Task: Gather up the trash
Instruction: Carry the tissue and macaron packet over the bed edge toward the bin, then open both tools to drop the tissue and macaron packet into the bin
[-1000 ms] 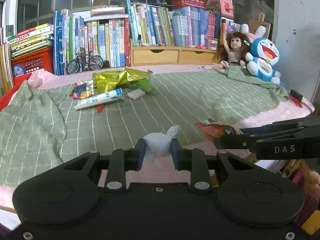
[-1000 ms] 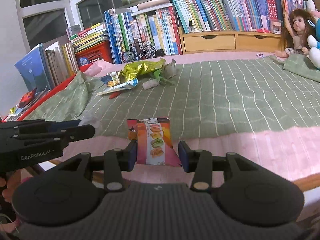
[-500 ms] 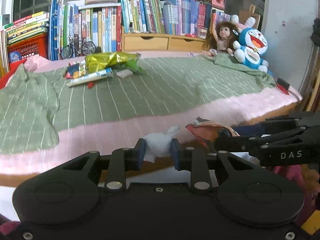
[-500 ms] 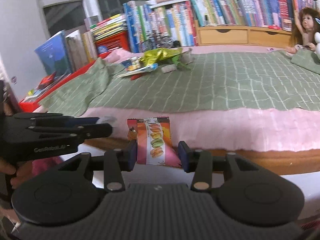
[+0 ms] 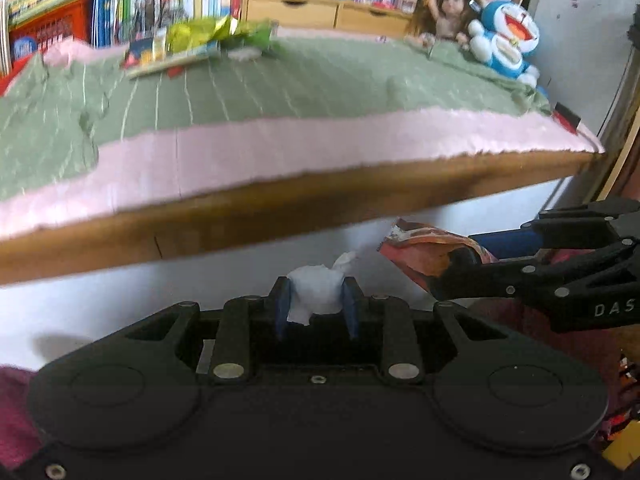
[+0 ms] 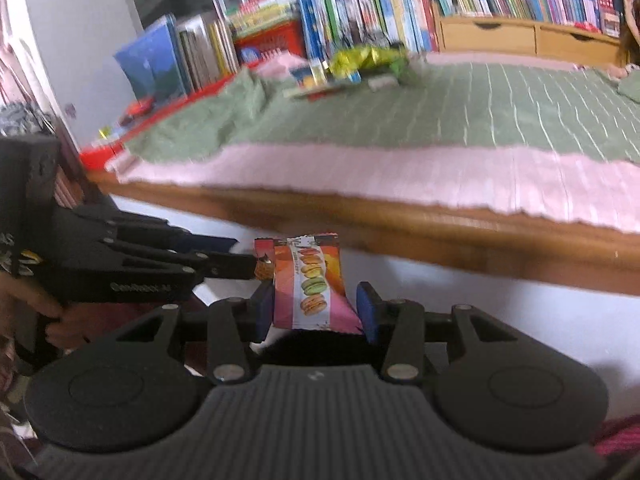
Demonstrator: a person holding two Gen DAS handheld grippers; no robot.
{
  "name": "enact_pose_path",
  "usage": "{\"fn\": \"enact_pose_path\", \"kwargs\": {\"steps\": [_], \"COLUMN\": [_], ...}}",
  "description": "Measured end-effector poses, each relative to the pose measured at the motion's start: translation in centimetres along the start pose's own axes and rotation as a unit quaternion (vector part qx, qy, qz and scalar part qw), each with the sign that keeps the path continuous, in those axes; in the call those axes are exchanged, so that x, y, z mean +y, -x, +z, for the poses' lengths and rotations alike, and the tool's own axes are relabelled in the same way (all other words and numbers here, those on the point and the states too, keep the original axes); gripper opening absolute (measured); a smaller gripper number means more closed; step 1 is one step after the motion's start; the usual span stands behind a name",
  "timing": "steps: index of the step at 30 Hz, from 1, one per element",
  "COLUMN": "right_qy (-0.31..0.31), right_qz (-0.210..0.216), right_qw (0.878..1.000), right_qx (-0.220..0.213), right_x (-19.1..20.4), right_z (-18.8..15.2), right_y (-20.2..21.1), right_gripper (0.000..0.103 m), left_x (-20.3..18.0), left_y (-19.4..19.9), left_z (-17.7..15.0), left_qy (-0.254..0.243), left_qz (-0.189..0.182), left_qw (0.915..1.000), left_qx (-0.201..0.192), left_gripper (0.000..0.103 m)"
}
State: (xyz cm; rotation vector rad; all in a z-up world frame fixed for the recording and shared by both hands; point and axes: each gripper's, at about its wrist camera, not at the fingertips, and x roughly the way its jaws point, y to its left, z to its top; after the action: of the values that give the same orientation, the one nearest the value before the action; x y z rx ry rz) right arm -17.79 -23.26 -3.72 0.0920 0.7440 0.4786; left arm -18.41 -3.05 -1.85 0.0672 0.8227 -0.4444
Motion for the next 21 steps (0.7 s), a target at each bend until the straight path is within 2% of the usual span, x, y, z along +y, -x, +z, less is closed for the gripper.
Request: {"fn": "enact_pose_path", "kwargs": {"steps": [10,21], "right_qy": [-0.037,-0.112], "right_qz": [-0.04,-0.057], "right_qw": [0.996,0.983], "right_qx": [0.077,0.136], "right_x": [-1.8,-4.8], "right_z": [-1.8,-4.1], "right_y": [-3.9,-9.1], "right_gripper": [0.049,0.049], "left_x": [1.4,2.6], "left_y": [-4.6,-12.5], "left_z": [-2.1,-5.0], "left_qy": [0.029,0.057], "left_qz": [0.009,0.038], "left_qw": [0.9974,0.9874], "left_qx": [0.065,0.143], "left_gripper": [0.027,0.027]}}
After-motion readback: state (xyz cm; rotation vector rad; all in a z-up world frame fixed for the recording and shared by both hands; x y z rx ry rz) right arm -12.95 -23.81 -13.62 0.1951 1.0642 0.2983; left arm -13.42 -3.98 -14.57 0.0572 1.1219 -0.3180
